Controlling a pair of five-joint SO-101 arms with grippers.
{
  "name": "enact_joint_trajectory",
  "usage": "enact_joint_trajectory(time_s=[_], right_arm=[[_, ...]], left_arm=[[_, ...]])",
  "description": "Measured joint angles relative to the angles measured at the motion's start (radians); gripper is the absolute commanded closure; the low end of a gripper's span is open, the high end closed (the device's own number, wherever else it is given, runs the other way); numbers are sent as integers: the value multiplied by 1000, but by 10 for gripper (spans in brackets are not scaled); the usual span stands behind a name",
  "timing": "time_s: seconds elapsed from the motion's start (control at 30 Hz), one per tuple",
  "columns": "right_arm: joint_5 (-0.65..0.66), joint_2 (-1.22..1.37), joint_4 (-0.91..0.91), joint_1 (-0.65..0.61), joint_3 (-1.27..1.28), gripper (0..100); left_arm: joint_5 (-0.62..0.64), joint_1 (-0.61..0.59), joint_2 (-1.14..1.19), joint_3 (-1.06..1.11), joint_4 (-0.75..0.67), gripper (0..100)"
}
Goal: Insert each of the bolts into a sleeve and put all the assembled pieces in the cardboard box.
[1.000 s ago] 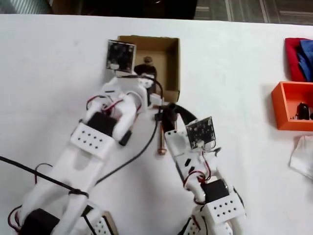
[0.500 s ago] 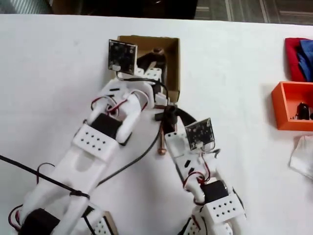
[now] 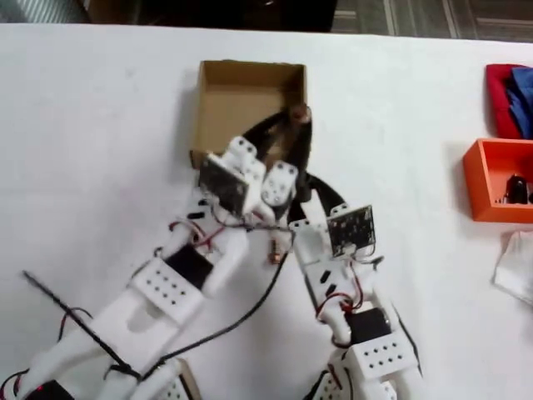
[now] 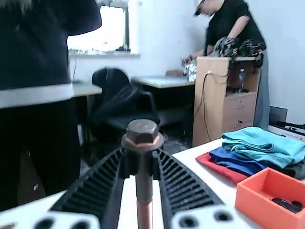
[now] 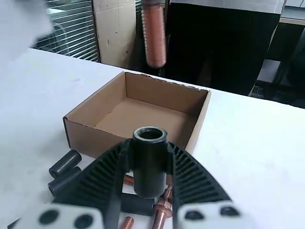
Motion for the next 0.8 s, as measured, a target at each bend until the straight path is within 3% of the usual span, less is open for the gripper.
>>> enact_joint_trajectory(time_s=[0.3, 0.57, 0.8], right_arm=[[0, 0, 0, -2, 0, 978], [0, 126, -5, 32, -78, 978], [0, 336, -95, 35, -140, 978]], left_arm=[[-18, 11, -6, 21, -37, 974], [216, -31, -6, 20, 34, 974], [270, -46, -6, -25, 153, 974]])
